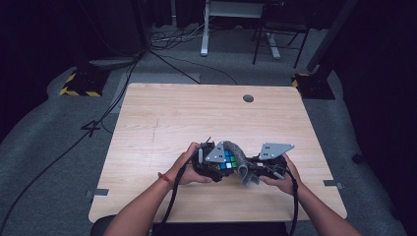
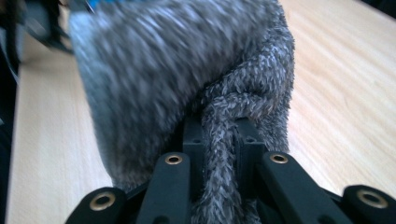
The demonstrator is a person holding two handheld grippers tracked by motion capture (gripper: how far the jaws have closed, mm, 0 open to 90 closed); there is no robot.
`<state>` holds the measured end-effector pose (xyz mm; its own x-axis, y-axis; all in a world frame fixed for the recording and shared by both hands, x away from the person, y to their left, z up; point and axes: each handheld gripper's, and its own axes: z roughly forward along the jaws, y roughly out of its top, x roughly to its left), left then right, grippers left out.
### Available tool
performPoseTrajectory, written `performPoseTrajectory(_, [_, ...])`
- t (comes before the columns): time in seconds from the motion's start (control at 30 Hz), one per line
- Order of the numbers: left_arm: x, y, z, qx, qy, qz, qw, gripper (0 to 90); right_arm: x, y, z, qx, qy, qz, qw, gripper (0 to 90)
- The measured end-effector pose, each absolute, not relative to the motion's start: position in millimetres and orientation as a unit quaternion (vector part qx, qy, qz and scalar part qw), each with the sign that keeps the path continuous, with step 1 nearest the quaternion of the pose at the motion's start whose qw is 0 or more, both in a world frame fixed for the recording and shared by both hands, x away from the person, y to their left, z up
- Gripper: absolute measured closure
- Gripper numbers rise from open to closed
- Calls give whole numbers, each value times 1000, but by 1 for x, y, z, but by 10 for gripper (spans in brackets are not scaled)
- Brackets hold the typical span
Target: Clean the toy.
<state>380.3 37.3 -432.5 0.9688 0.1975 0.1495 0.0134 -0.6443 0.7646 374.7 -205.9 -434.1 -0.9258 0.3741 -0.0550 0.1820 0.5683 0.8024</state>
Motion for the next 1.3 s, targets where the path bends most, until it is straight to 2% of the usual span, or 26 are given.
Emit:
performPoseTrajectory(0.2, [379,40,-428,895,61,112,428,335,376,-199,-445,152,892,415,94,791])
performPoseTrajectory(0.4, [381,38,-436,906,63,115,403,332,370,-200,-435,144,883,436,98,791])
performPoseTrajectory(0.9, [388,35,-441,908,82,92,401,318,366,-211,-422,143,854,490,97,793])
performPoseTrajectory(1.03, [383,32,-443,915,69,107,383,333,364,-208,-422,135,860,481,99,793])
performPoseTrajectory(1.23, [381,33,-437,909,68,113,396,335,367,-207,-425,142,869,460,117,794])
performPoseTrajectory(1.3, [381,33,-435,906,65,114,403,336,372,-206,-431,152,875,446,106,793])
